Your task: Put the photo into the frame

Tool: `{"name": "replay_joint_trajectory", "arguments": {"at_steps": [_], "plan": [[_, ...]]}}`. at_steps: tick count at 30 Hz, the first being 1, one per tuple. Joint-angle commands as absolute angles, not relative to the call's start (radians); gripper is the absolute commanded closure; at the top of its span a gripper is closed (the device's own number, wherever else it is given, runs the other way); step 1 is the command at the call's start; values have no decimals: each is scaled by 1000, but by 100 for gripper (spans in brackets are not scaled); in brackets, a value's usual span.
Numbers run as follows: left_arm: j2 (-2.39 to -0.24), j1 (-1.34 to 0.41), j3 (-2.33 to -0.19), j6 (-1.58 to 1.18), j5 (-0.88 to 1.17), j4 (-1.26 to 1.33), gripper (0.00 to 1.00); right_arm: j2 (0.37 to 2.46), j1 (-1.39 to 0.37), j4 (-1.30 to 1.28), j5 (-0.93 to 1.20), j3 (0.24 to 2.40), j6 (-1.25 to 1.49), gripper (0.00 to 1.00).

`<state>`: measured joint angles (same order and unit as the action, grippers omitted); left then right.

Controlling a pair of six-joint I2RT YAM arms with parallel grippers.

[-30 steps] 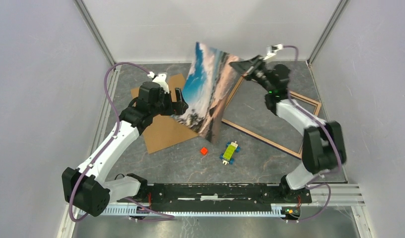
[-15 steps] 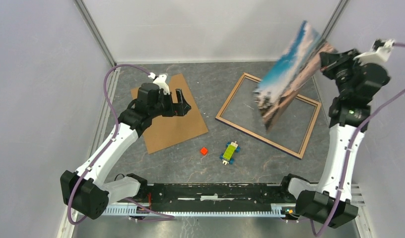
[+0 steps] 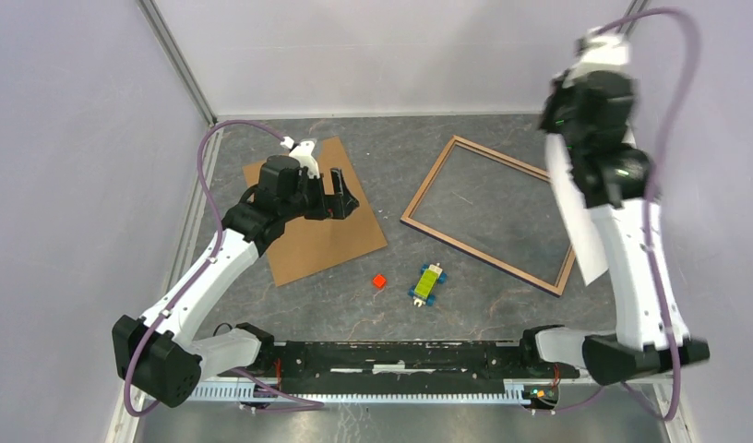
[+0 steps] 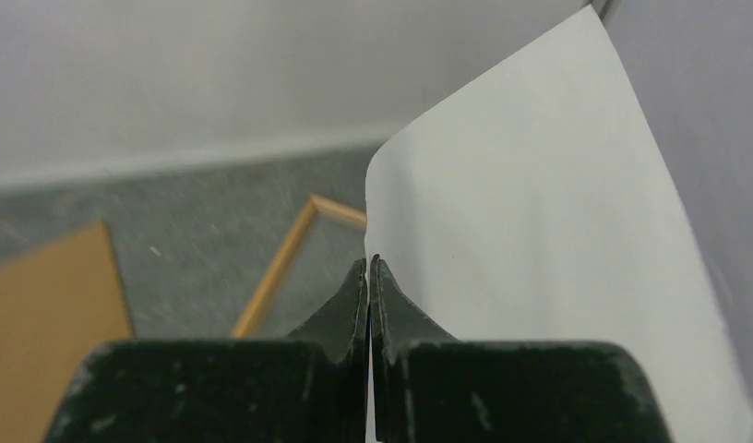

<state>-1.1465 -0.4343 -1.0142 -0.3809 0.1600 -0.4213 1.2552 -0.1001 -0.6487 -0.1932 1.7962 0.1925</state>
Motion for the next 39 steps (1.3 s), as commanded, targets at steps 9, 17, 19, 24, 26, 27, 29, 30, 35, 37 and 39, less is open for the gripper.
{"name": "replay_joint_trajectory", "arguments": {"at_steps": [9, 17, 19, 24, 26, 27, 29, 30, 35, 37, 39], "plan": [[-1137, -429, -1051, -373, 95, -439, 0, 1435, -628, -419, -734, 1149, 82, 100], [-1142, -417, -1051, -370, 89, -442, 0, 1584, -708, -292, -631, 1112, -40, 100], [-1146, -415, -1052, -372, 90, -442, 0, 1587, -711, -247, -578, 1090, -71, 100], [-1154, -412, -1052, -374, 97, -442, 0, 1603, -728, -173, -526, 1085, -176, 100], [-1154, -410, -1052, -374, 99, -442, 0, 1607, -734, -131, -491, 1082, -220, 100], [-1155, -408, -1054, -376, 100, -442, 0, 1613, -735, -118, -482, 1084, -236, 100], [-1155, -406, -1052, -376, 99, -441, 0, 1644, -734, -114, -490, 1110, -258, 100], [-1155, -404, -1051, -375, 99, -442, 0, 1656, -735, -117, -489, 1120, -267, 100], [-1155, -402, -1049, -373, 93, -441, 0, 1690, -722, -86, -495, 1133, -289, 100], [-1158, -400, -1049, -373, 93, -441, 0, 1711, -710, -102, -500, 1154, -285, 100], [-1160, -397, -1049, -375, 98, -440, 0, 1718, -708, -86, -504, 1144, -301, 100]]}}
